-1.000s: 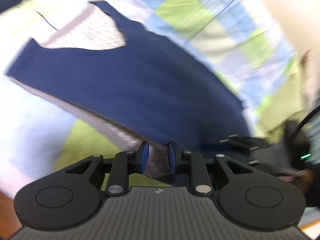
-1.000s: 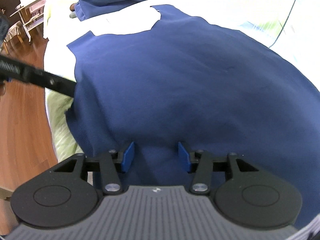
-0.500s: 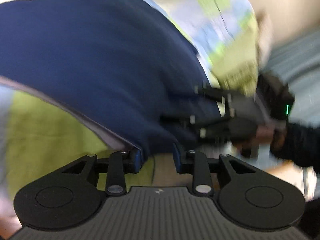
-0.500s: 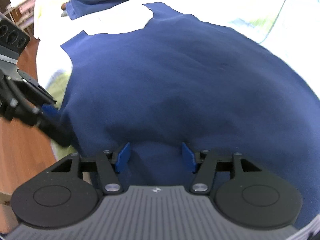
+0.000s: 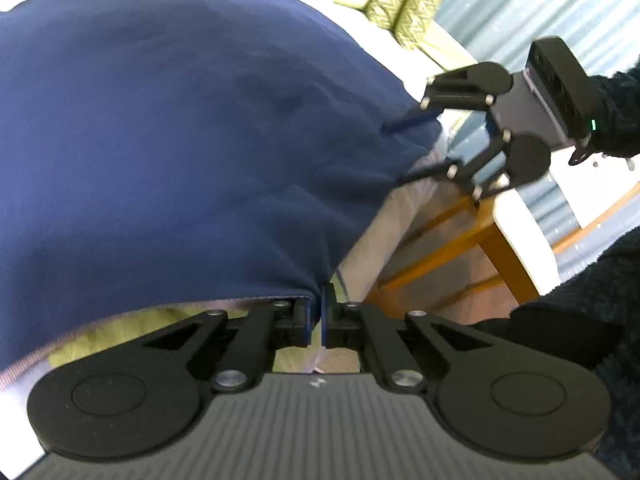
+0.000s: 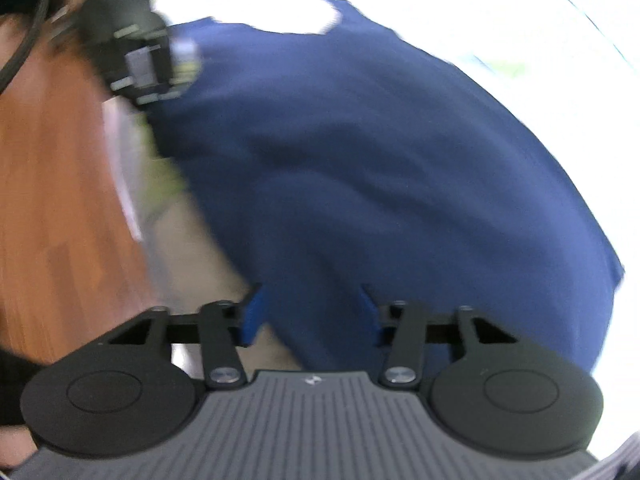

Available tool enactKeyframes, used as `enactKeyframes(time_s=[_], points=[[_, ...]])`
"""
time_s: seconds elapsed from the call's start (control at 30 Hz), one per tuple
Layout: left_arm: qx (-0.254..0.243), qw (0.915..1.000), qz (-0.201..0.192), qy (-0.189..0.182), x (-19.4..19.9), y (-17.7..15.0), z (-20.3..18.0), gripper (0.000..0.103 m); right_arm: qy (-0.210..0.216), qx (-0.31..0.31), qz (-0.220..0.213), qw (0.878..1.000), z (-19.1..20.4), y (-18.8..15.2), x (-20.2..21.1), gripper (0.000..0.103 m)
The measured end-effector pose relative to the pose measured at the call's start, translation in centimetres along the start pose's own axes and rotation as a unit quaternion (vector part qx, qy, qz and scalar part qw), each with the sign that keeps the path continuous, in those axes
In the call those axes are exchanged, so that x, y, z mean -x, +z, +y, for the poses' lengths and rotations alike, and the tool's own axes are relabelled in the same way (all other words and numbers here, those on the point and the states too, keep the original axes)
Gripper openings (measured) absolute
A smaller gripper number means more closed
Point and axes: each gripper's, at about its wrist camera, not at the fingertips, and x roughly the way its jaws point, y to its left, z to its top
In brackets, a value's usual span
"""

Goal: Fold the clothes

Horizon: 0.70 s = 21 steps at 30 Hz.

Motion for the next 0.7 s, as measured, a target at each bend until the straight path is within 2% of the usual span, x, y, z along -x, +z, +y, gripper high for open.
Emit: enactKeyframes(time_s=[0.1,0.13,0.17,0.27,0.33,0.4,0.43,0.47,0.5,0.53,0.6,0.7], points=[[-0.015,0.9996,0.021,0.008,0.1,-0.9,0.4,0.0,0.0,0.048,-0.009,0.999,1.9,0.5,-1.6,0.027],[-0.017,0.9994,0.027,0.013,-0.3,-1.2,0.6,0.0,-0.007,0.063,0.0,0.998,2.5,0.3,-2.6,0.021],[-0.015,0.9992,0.031,0.022,-0.8,-1.4,0.7,0.0,-0.009,0.065,0.014,0.998,2.6,-0.1,-3.5,0.02],[-0.016,0.9979,0.036,0.051,-1.2,-1.9,-0.1,0.0,0.018,0.022,0.04,0.999,1.7,0.1,-3.3,0.021],[-0.031,0.9966,0.043,0.062,-0.9,-1.7,-1.2,0.0,0.046,0.009,0.076,0.996,1.0,0.6,-2.5,0.024],[-0.045,0.9929,0.076,0.079,0.5,-1.8,-2.2,0.0,0.055,-0.011,0.09,0.994,-0.1,1.1,-1.5,0.024],[-0.048,0.9908,0.098,0.08,0.7,-2.0,-2.3,0.0,0.052,-0.031,0.08,0.995,-1.3,1.4,-0.5,0.024],[-0.064,0.9825,0.152,0.087,0.9,-2.7,-2.7,0.0,0.047,-0.055,0.06,0.996,-2.5,1.7,0.3,0.024],[-0.077,0.9753,0.182,0.098,1.2,-3.2,-3.1,0.0,0.046,-0.071,0.047,0.995,-3.5,2.0,0.7,0.024],[-0.073,0.9786,0.16,0.107,1.9,-2.7,-3.3,0.0,0.043,-0.081,0.036,0.995,-4.1,2.3,0.6,0.024],[-0.052,0.9876,0.086,0.121,3.6,-1.1,-3.6,0.0,0.029,-0.11,-0.002,0.994,-5.5,2.7,0.4,0.024],[-0.009,0.9874,-0.01,0.158,3.4,0.8,-2.7,0.003,0.017,-0.135,-0.025,0.99,-6.1,2.3,-1.4,0.024]])
